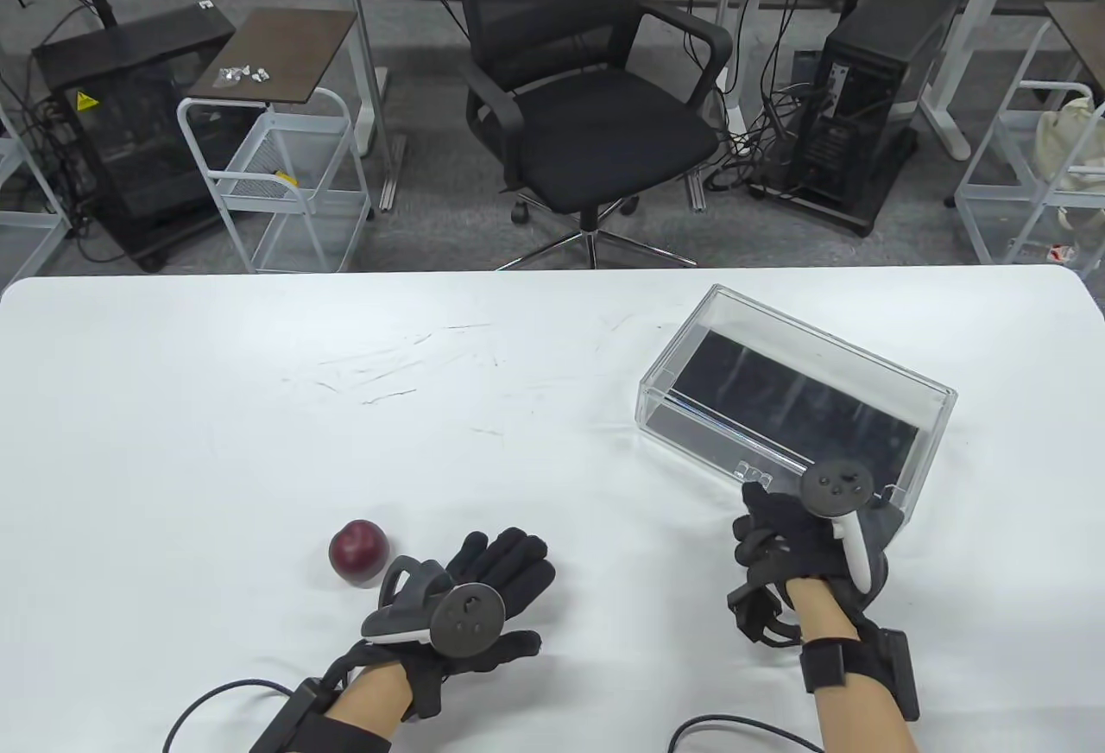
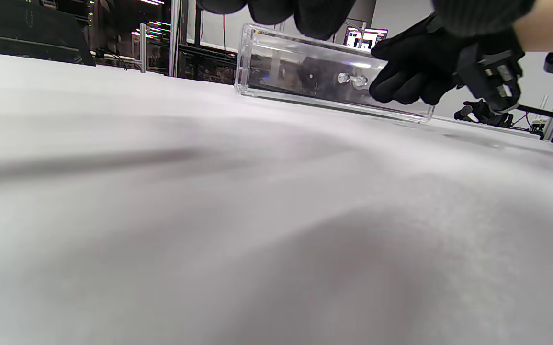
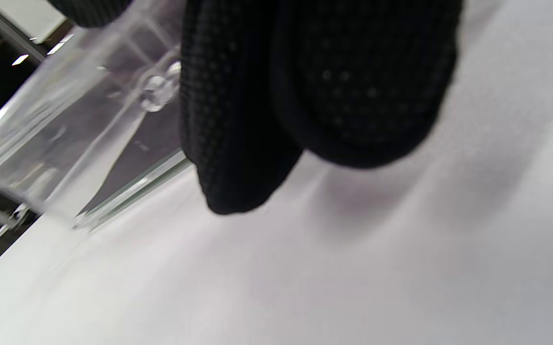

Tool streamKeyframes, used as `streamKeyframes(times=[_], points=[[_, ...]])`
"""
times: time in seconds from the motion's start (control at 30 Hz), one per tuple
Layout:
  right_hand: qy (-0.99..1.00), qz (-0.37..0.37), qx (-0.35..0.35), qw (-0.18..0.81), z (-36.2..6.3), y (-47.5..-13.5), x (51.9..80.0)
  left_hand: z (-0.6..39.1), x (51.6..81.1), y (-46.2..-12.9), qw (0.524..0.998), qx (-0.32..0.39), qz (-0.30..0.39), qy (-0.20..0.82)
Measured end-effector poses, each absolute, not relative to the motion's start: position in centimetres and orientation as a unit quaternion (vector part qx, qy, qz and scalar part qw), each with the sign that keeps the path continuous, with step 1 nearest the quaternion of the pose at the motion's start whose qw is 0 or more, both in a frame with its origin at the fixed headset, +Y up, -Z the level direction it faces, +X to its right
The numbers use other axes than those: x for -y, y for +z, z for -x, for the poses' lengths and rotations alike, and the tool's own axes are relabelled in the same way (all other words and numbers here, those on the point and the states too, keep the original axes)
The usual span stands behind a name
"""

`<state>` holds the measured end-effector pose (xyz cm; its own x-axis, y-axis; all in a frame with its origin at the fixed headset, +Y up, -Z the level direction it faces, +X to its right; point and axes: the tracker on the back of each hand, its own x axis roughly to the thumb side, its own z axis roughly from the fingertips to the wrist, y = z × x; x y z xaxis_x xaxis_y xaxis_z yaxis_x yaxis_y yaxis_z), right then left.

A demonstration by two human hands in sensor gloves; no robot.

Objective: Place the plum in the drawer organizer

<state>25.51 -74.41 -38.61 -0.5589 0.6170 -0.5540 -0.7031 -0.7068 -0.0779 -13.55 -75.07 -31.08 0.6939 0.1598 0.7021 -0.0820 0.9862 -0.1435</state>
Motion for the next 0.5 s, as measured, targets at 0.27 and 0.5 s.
streamKeyframes(times=[0.27, 0.5], points=[[0.807, 0.308, -0.144, 0.482, -26.6, -40.5, 76.3, 13.7, 75.0, -31.2, 0.92, 0.381, 0.05, 0.069], [0.771, 0.295, -0.133, 0.548, -26.8, -40.3, 77.4, 13.7, 75.0, -31.2, 0.921, 0.38, 0.051, 0.069]])
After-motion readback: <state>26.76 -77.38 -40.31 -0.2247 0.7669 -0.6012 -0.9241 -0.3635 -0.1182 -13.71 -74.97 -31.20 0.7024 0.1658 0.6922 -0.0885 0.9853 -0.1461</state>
